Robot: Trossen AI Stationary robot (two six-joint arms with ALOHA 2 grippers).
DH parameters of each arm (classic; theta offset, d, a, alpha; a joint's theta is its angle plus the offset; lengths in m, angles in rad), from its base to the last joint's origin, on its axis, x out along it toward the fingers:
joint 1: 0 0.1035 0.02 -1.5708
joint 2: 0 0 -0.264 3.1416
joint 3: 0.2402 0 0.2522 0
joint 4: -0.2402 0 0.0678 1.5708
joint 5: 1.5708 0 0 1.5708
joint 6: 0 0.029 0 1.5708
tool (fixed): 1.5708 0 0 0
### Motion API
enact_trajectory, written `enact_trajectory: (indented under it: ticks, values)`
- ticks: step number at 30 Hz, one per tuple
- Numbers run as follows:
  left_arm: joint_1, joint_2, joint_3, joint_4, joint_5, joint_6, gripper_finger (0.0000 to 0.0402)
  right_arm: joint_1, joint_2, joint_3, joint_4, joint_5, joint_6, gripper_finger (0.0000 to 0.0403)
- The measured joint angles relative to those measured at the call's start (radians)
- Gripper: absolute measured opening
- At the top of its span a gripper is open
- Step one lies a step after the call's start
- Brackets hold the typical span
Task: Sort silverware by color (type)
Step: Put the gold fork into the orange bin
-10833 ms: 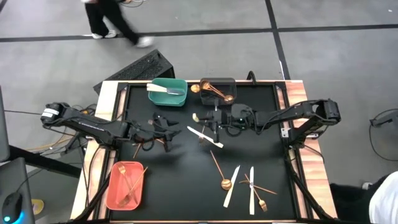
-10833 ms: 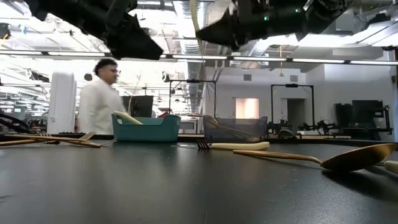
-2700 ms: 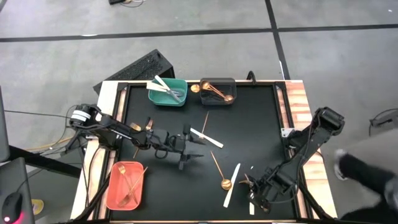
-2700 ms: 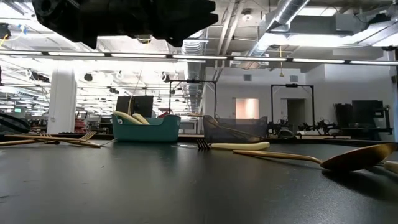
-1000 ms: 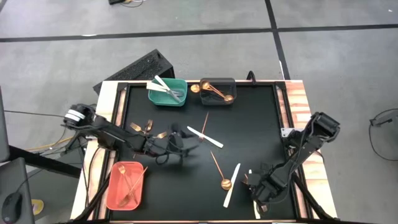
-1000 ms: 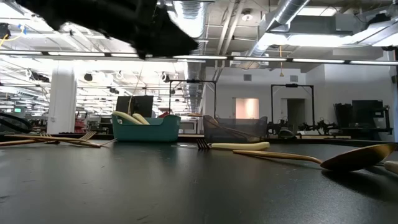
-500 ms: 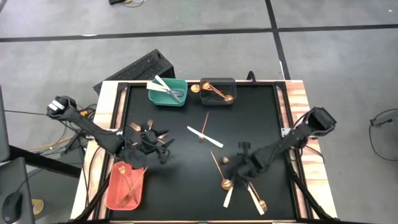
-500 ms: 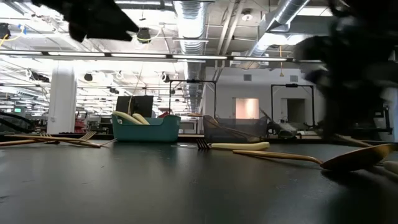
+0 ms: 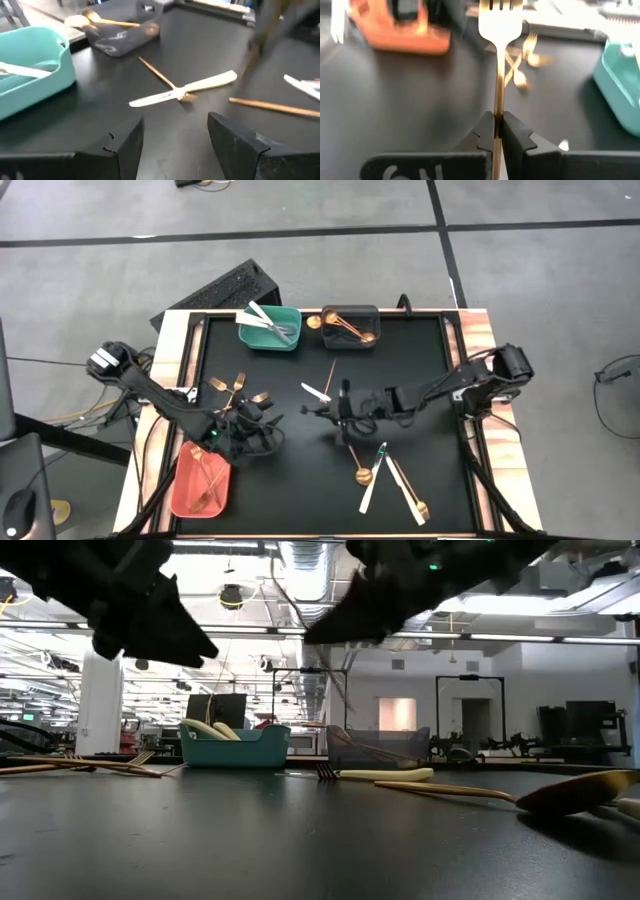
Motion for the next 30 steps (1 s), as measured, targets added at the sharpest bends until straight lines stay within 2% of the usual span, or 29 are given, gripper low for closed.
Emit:
enact_trajectory:
  ticks: [4,7,12,15,19,27,30]
  values:
    - [0.022,0.066,0.0,0.181,0.007,0.149,0.0206,-0.044,0.027,0.0,0.127,-0.127,-0.043,0.0039]
    - [0.054,0.088,0.0,0.324,-0.003,0.305,0.0206,-0.067,0.042,0.0,0.156,-0.192,-0.054,0.0039]
    - [0.075,0.085,0.0,0.534,-0.041,0.542,0.0206,-0.079,0.041,0.0,0.139,-0.199,-0.074,0.0039]
    - [0.082,0.085,0.0,0.644,-0.017,0.658,0.0206,-0.068,0.042,0.0,0.144,-0.197,-0.098,0.004]
    - [0.106,0.085,0.0,0.709,0.045,0.728,0.0206,-0.052,0.041,0.0,0.161,-0.196,-0.134,0.004]
    - [0.155,0.085,0.0,0.771,0.199,0.756,0.0206,-0.065,0.041,0.0,0.178,-0.192,-0.141,0.004]
    - [0.154,0.085,0.0,0.799,0.212,0.77,0.0205,-0.066,0.041,0.0,0.178,-0.175,-0.134,0.004]
